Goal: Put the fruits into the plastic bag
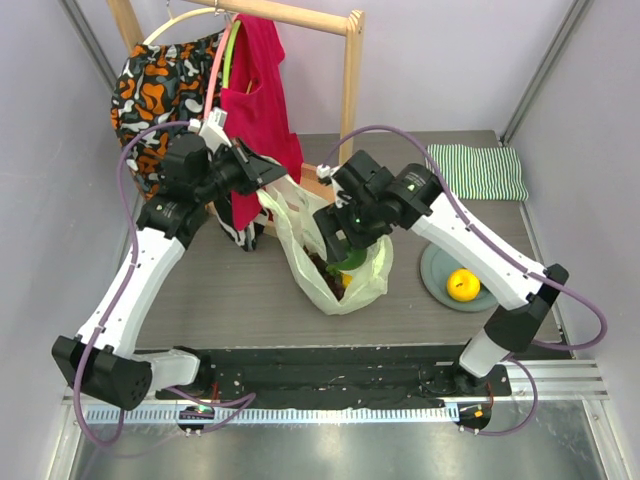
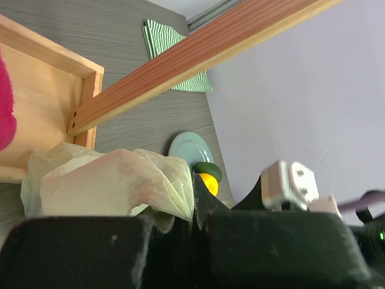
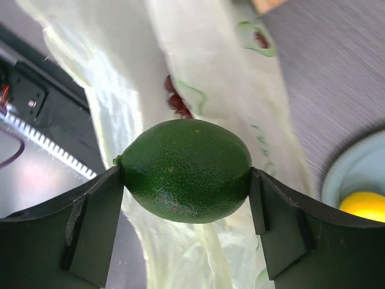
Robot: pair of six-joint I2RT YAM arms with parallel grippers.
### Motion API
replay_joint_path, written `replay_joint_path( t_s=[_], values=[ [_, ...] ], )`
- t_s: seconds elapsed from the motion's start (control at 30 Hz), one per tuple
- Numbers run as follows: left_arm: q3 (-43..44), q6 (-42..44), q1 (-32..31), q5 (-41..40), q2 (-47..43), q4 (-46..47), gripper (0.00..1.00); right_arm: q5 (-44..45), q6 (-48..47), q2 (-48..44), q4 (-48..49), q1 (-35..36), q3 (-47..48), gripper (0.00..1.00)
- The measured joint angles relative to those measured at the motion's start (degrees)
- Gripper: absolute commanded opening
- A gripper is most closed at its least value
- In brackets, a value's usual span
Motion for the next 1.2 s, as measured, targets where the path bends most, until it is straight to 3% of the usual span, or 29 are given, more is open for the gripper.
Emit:
replay_joint_path(
  t_s=[0.33,0.67,0.77,0.87,0.9,1.0,1.2],
  values=[
    [-0.20,0.00,0.00,0.07,-0.68,-0.07,0.00,6.97,1.60,-0.92,1.07,-1.29,-1.68,0.25],
    [-0.20,-0.07,-0.02,0.07,-0.37,-0.07,0.00,12.61,3.34,5.09,4.11,2.14,-2.97,0.31],
    [-0.20,-0.17,0.00,0.04,-0.13,-0.07,0.00,13.66,3.43,6.97,4.13,2.95,-3.28,0.38],
    [-0.20,-0.22,0.00,0.07,0.28,-0.02,0.00,12.81,3.45,7.54,4.90,3.67,-3.52,0.51],
    [-0.20,-0.22,0.00,0.07,0.46,-0.02,0.00,12.28,3.50,7.54,5.35,3.98,-3.78,0.61],
    [-0.20,-0.22,0.00,0.07,1.14,0.00,0.00,11.15,3.67,7.54,6.71,4.50,-4.81,0.75],
    [-0.20,-0.24,0.00,0.07,1.84,0.00,0.00,10.91,3.74,7.80,7.43,4.57,-5.29,0.92]
  ],
)
